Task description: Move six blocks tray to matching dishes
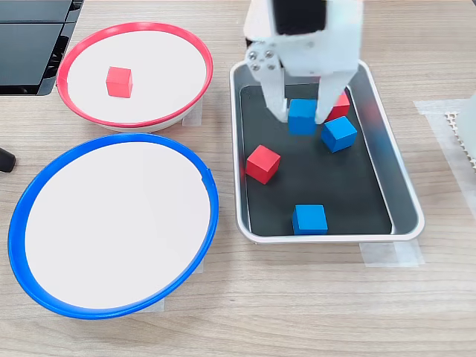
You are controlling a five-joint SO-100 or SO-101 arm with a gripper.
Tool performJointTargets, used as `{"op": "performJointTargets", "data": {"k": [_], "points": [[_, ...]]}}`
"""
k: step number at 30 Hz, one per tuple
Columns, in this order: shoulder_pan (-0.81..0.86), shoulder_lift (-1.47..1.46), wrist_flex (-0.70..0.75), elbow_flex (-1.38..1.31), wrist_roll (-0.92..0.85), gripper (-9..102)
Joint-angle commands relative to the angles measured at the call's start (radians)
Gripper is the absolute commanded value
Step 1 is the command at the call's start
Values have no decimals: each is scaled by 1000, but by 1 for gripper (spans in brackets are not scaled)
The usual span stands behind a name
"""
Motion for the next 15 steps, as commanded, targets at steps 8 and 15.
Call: {"op": "performJointTargets", "data": {"k": [8, 15], "points": [[-258, -29, -225, -388, 38, 2], [-325, -232, -558, -373, -89, 9]]}}
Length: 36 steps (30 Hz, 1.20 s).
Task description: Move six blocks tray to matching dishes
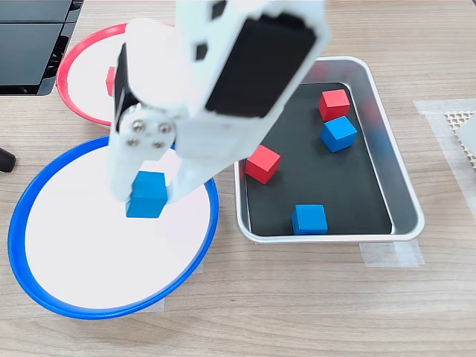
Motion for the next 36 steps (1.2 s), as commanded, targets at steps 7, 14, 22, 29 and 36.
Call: {"op": "performJointTargets", "data": {"k": [7, 14, 22, 29, 36], "points": [[11, -55, -60, 6, -8, 27], [12, 117, 189, 146, -359, 5], [178, 368, 416, 391, -980, 12], [247, 313, 176, 514, -1117, 21], [241, 216, 89, 554, -1112, 21]]}}
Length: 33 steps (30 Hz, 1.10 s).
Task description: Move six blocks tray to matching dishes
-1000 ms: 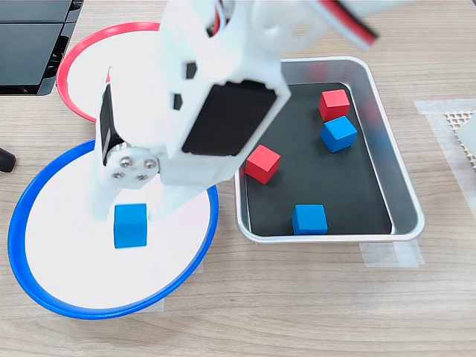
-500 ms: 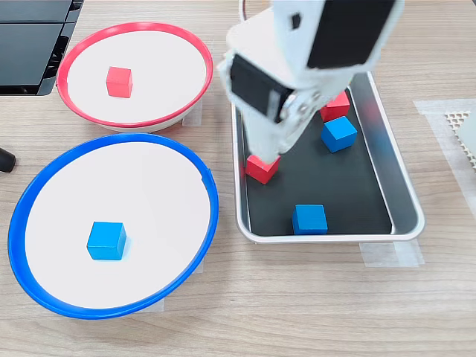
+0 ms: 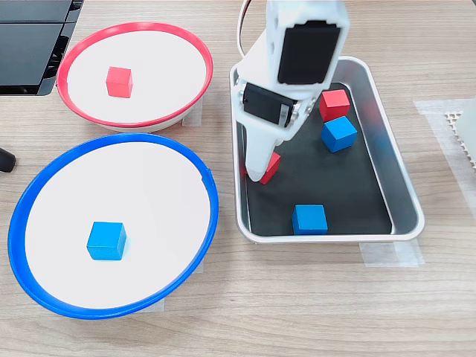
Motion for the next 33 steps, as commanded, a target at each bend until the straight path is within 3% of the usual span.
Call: {"op": "performJointTargets", "data": {"k": [1, 7, 12, 17, 20, 22, 26, 30, 33], "points": [[0, -17, -14, -2, 2, 21], [-6, -67, -18, -32, 9, 15], [-15, -64, 40, -54, -5, 1], [-54, 55, 357, -63, 23, 0], [-89, 121, 449, -103, 190, 0], [-92, 158, 387, -158, 423, 0], [35, 138, 115, -287, 804, 0], [158, 89, -190, -278, 911, 0], [209, 34, -330, -273, 930, 1]]}}
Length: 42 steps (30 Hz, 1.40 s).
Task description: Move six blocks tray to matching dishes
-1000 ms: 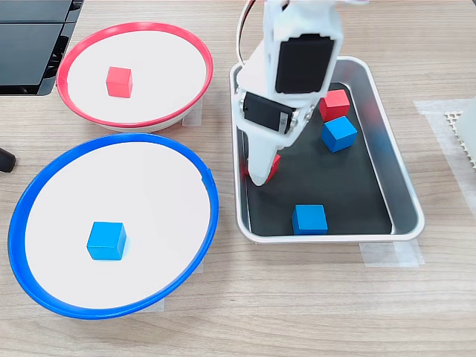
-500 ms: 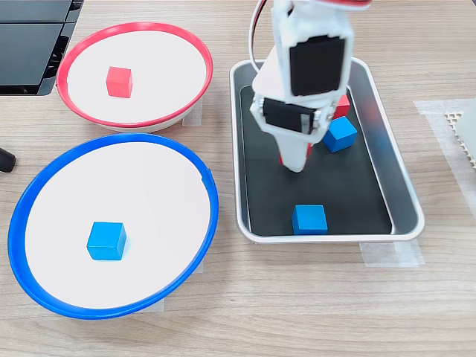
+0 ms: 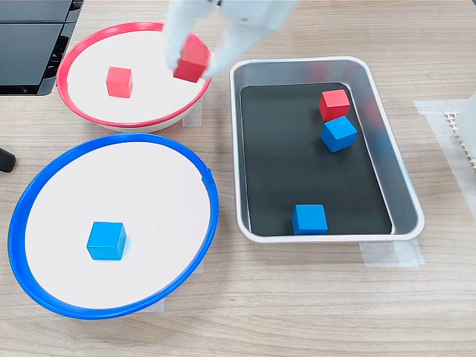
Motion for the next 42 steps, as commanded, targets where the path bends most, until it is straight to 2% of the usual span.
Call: {"op": "performJointTargets", "data": {"k": [1, 6, 9, 10, 12, 13, 18, 21, 24, 29, 32, 42], "points": [[61, -35, -160, -23, 28, 3], [97, -124, -218, -25, 57, 21], [101, -144, -213, -28, 67, 27], [101, -144, -206, -28, 60, 25], [81, -127, -161, -25, -17, 6], [67, -112, -104, -21, -41, 1], [-46, 32, 284, 77, -98, 1], [-126, 114, 356, 186, -20, 1], [-239, 179, 362, 321, 158, 5], [-347, 181, 360, 374, 408, 22], [-383, 160, 336, 377, 511, 25], [-440, 64, 152, 417, 494, 20]]}}
